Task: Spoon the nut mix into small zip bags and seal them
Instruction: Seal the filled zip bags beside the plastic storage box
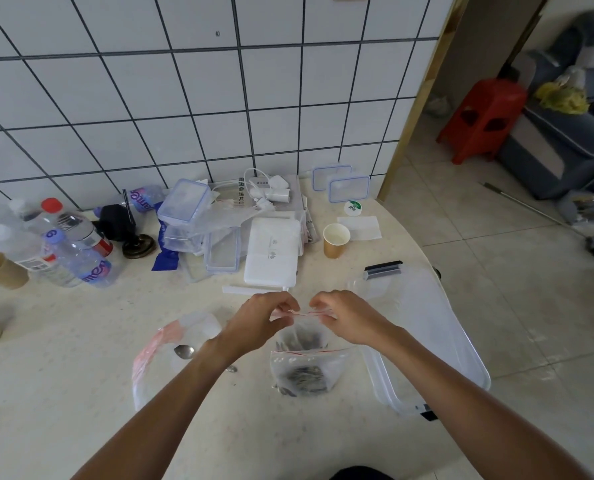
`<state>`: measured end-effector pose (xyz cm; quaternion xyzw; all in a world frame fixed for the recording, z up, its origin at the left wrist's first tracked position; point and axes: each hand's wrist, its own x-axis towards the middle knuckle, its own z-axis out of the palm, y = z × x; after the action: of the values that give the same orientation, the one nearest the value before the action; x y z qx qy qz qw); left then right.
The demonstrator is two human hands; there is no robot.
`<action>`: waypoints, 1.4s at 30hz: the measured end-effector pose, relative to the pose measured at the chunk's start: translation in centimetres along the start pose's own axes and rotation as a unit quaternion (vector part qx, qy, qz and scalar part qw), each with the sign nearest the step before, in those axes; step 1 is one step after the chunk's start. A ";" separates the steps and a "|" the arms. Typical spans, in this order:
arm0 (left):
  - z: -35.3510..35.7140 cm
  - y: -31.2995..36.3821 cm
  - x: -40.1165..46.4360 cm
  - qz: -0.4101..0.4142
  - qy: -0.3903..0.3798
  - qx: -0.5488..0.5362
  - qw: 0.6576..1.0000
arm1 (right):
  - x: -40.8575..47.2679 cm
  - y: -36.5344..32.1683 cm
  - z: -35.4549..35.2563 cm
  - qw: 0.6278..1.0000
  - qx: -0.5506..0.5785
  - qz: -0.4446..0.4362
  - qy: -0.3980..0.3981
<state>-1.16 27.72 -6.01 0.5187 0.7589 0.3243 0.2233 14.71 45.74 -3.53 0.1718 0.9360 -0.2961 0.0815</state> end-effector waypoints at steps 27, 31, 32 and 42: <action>2.1 1.2 -5.8 -0.080 -0.003 0.026 0.996 | -5.8 -0.5 2.2 0.983 0.169 0.070 0.029; 0.5 2.9 -4.3 -0.121 -0.013 -0.026 0.992 | -6.4 -0.5 1.2 0.903 0.395 0.147 0.081; -0.1 3.8 -3.8 -0.132 -0.004 -0.056 0.990 | -6.6 -0.5 0.7 0.878 0.443 0.153 0.095; -4.1 15.3 0.7 -0.048 0.071 -0.241 0.967 | -9.8 -0.5 -9.8 0.768 0.591 0.060 0.238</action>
<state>5.63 31.12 7.87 0.3886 0.6959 0.5225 0.3028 23.12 48.38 7.12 0.3066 0.5534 -0.7348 -0.2445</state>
